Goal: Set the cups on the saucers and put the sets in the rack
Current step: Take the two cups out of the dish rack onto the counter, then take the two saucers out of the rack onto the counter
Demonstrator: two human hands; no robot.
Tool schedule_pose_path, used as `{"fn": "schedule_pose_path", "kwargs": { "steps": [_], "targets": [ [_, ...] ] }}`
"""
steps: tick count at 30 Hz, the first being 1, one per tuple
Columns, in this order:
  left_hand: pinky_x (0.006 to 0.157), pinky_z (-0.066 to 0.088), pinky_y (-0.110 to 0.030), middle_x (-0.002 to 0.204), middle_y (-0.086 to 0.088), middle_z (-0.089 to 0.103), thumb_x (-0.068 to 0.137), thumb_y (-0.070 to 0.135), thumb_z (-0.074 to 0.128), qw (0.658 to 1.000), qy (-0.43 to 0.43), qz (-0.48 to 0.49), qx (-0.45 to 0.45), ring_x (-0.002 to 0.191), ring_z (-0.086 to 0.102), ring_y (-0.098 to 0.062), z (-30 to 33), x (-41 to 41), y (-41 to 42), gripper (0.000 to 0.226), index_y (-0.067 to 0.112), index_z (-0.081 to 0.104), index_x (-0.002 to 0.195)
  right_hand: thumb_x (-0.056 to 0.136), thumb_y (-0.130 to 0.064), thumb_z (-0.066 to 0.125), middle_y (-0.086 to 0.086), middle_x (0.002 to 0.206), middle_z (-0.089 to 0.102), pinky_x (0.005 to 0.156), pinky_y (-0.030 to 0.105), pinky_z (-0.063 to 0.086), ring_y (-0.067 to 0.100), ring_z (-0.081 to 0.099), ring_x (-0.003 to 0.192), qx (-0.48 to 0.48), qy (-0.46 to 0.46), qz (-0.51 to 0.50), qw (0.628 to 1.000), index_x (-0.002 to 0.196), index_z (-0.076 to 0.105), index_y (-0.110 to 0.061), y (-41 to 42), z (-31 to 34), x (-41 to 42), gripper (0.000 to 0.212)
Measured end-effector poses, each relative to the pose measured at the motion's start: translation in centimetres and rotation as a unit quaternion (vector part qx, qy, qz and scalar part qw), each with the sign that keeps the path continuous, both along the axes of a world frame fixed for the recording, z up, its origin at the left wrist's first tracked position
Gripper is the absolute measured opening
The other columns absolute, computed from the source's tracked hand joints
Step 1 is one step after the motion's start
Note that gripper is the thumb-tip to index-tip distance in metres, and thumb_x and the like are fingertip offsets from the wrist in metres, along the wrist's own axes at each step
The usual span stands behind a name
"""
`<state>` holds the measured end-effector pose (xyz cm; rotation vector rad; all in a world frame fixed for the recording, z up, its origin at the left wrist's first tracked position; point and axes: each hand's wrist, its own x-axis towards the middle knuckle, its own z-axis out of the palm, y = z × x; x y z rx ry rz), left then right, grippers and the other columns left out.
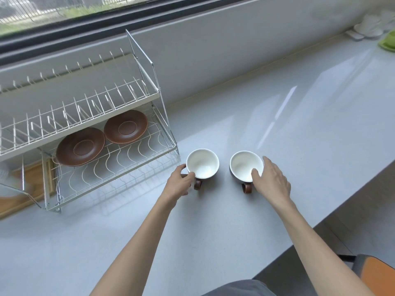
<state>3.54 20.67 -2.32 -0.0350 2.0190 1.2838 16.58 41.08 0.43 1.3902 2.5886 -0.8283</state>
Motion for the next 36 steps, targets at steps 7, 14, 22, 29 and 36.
{"fn": "schedule_pose_path", "kwargs": {
  "steps": [7,14,22,29,36],
  "targets": [
    [0.09,0.049,-0.036,0.122,0.003,0.061,0.096,0.041,0.054,0.987,0.055,-0.121,-0.093,0.103,0.061,-0.026,2.8,-1.2,-3.3,0.05,0.028,0.046,0.144,0.097,-0.03,0.044,0.009,0.135,0.057,0.093,0.042,0.043,0.032,0.053,0.124,0.091,0.017,0.166,0.982,0.142,0.046,-0.019,-3.7,3.0,-3.7,0.047],
    [0.11,0.038,-0.036,0.145,-0.005,0.055,0.095,0.049,0.052,0.953,0.171,-0.131,-0.214,0.133,0.051,-0.023,6.3,-3.5,-8.8,0.052,0.031,0.047,0.144,0.096,-0.033,0.046,0.014,0.124,0.066,0.09,0.04,0.044,0.039,0.059,0.115,0.129,0.059,0.28,0.949,0.137,0.053,-0.022,-10.1,5.8,-8.6,0.044],
    [0.092,0.045,-0.044,0.137,-0.005,0.055,0.097,0.04,0.046,0.855,0.361,-0.03,-0.371,0.124,0.053,-0.032,8.7,-4.6,-13.6,0.044,0.025,0.051,0.139,0.096,-0.031,0.045,0.012,0.105,0.07,0.067,0.034,0.036,0.038,0.066,0.098,0.191,0.102,0.36,0.908,0.116,0.061,-0.015,-15.4,6.8,-14.2,0.031],
    [0.101,0.043,-0.043,0.152,-0.007,0.044,0.098,0.038,0.047,0.834,0.393,0.027,-0.387,0.135,0.044,-0.028,6.3,-6.4,-14.6,0.052,0.023,0.043,0.147,0.098,-0.035,0.047,0.0,0.131,0.06,0.074,0.038,0.05,0.031,0.063,0.109,0.163,0.186,0.375,0.894,0.133,0.053,-0.02,-16.9,5.0,-17.9,0.039],
    [0.103,0.042,-0.039,0.155,-0.005,0.039,0.098,0.037,0.047,0.85,0.379,0.061,-0.36,0.139,0.04,-0.025,3.8,-8.4,-13.3,0.058,0.023,0.033,0.153,0.098,-0.036,0.051,0.007,0.149,0.046,0.091,0.043,0.05,0.029,0.052,0.128,0.176,0.175,0.392,0.886,0.142,0.047,-0.018,-16.9,2.4,-22.2,0.048]
  ]
}}
